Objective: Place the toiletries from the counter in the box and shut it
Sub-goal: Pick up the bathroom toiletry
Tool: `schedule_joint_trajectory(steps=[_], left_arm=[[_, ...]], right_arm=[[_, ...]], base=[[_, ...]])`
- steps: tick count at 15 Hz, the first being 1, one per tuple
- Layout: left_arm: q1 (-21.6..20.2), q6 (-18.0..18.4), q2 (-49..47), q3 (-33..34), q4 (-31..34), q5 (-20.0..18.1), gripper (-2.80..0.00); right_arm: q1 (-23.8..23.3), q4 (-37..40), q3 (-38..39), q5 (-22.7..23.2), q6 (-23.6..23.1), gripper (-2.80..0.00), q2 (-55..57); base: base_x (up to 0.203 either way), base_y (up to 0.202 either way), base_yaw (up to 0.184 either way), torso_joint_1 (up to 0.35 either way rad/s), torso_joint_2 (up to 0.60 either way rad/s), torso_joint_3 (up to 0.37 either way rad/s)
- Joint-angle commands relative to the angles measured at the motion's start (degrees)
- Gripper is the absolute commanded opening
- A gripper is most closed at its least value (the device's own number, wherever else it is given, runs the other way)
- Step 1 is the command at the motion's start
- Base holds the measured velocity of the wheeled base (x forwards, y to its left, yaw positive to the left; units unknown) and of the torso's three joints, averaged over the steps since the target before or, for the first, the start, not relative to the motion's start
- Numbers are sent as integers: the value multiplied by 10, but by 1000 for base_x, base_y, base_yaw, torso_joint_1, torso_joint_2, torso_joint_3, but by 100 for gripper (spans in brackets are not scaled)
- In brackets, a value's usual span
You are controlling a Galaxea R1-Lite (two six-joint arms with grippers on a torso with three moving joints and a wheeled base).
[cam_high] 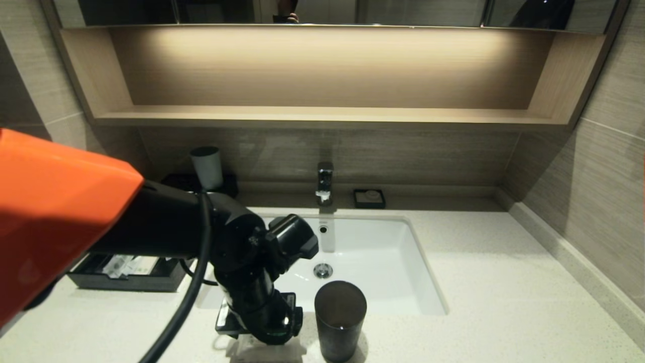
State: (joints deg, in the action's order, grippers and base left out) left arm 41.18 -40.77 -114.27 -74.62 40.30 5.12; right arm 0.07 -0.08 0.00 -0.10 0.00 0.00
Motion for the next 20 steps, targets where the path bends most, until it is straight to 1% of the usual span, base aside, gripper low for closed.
schedule_joint_trajectory(steps=[1, 20], left_arm=[[0, -3, -3, -1, 2, 1, 0], [-1, -5, -18, -1, -2, -2, 0]], right_arm=[[0, 0, 1, 0, 0, -280, 0], [0, 0, 0, 0, 0, -280, 0]], base=[[0, 0, 0, 0, 0, 0], [0, 0, 0, 0, 0, 0]])
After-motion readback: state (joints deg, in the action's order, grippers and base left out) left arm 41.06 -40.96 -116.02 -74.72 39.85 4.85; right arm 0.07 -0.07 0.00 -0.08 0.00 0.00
